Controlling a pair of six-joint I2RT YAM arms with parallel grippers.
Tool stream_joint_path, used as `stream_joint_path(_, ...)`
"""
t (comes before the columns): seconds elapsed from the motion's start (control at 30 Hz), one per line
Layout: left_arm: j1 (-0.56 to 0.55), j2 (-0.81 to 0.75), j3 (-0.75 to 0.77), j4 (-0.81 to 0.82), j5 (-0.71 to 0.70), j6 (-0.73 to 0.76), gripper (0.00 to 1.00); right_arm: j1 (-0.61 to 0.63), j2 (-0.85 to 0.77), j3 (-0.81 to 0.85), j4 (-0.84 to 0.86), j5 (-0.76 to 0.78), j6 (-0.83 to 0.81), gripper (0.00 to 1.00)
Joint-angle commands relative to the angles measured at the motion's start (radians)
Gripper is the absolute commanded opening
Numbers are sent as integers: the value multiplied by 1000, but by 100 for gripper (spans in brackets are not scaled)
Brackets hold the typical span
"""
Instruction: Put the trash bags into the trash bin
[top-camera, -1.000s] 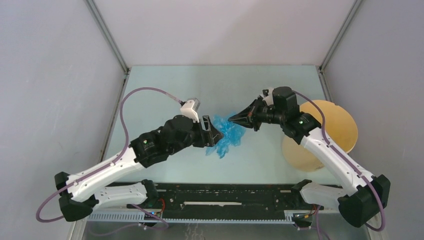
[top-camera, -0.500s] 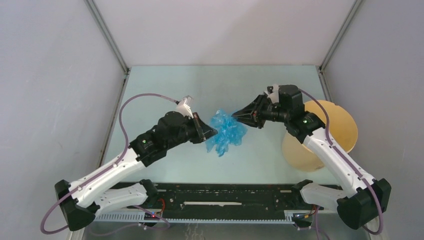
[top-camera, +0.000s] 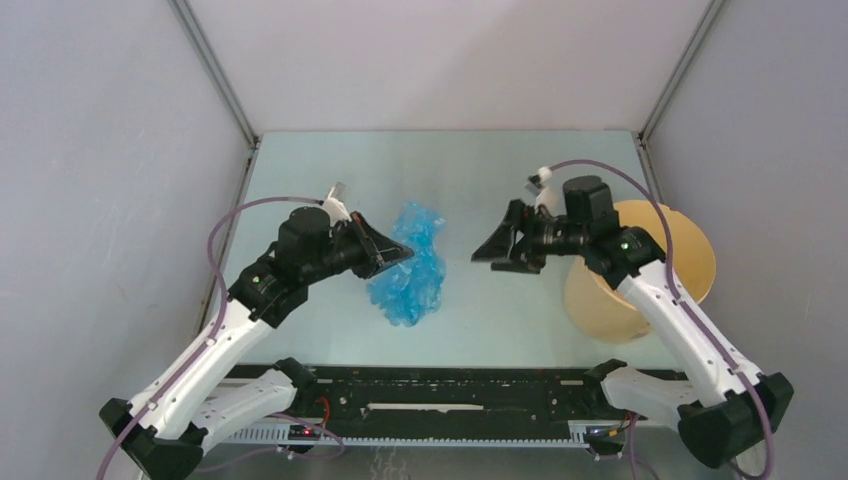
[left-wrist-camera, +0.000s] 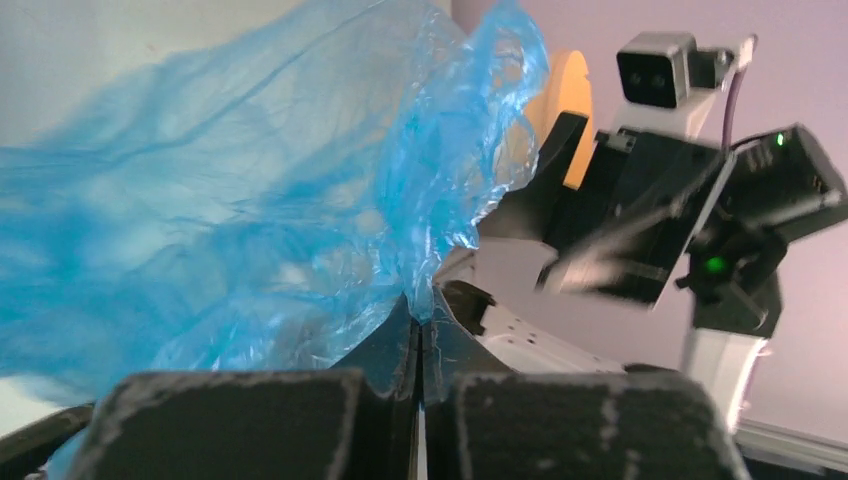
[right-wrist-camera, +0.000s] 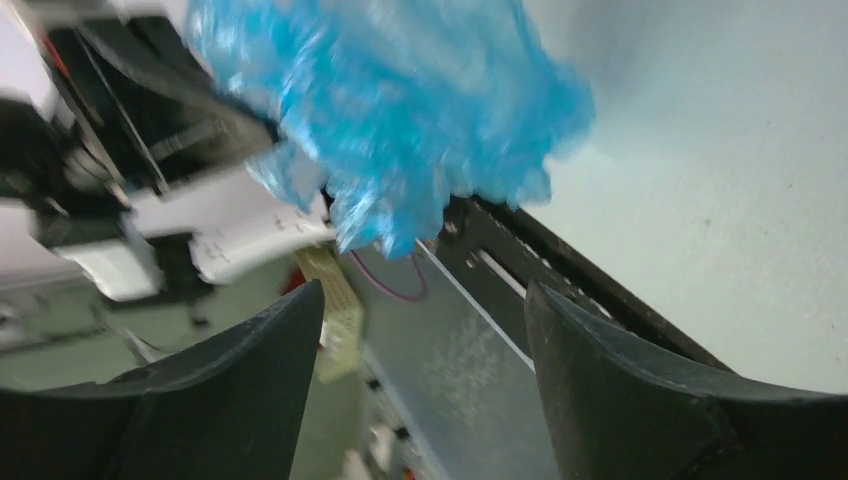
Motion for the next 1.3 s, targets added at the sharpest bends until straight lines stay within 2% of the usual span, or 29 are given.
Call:
stream_joint_path(0.0, 5, 27, 42, 94, 128, -133, 0, 273, -59, 49, -48, 247, -99, 83)
stream_joint_path(0.1, 5, 52, 56, 113, 145, -144, 0, 368, -18, 45, -1, 395, 5, 83)
stream_joint_path(0.23, 5, 66, 64, 104, 156, -128, 0, 360, 39, 40, 60, 443, 36, 85)
stream_joint_path(0.4, 5, 65, 58, 102, 159, -135, 0, 347, 34, -69, 281, 331, 83, 84)
stream_joint_path(0.57, 6, 77, 76, 125, 158, -149, 0, 389, 21, -174, 377, 395, 92, 82)
stream_joint_path(0.7, 7, 108, 86, 137, 168, -149, 0, 417, 19, -188, 375, 448, 57, 73)
stream_joint_path(0.73, 6, 117, 86, 138, 171, -147, 0, 414, 22, -192, 372, 448, 63, 64)
stream_joint_path(0.77, 7, 128, 87, 138, 171, -141, 0, 405, 23, -201, 387, 431, 73, 55)
stream_joint_path(0.8, 12, 136, 87, 129, 166, -128, 0, 389, 23, -211, 409, 416, 84, 41)
stream_joint_path(0.87, 30, 147, 89, 64, 117, -77, 0, 362, 24, -218, 410, 422, 105, 5)
stream_joint_path(0.9, 45, 153, 88, 9, 69, -43, 0, 343, 30, -218, 394, 428, 115, 0)
stream_joint_path(0.97, 101, 184, 74, -135, 0, 16, 0, 286, 64, -218, 362, 398, 130, 0)
stream_joint_path(1.07, 192, 285, 28, -186, -40, 139, 0, 175, 157, -210, 315, 282, 118, 0)
stream_joint_path(1.13, 238, 407, 32, -184, -34, 200, 0, 112, 234, -178, 260, 221, 90, 0)
stream_joint_path(1.2, 263, 559, 123, -202, 5, 257, 0, 63, 311, -94, 222, 187, 54, 0)
stream_joint_path(1.27, 272, 716, 296, -257, 47, 279, 0, 23, 397, 51, 133, 166, 23, 0)
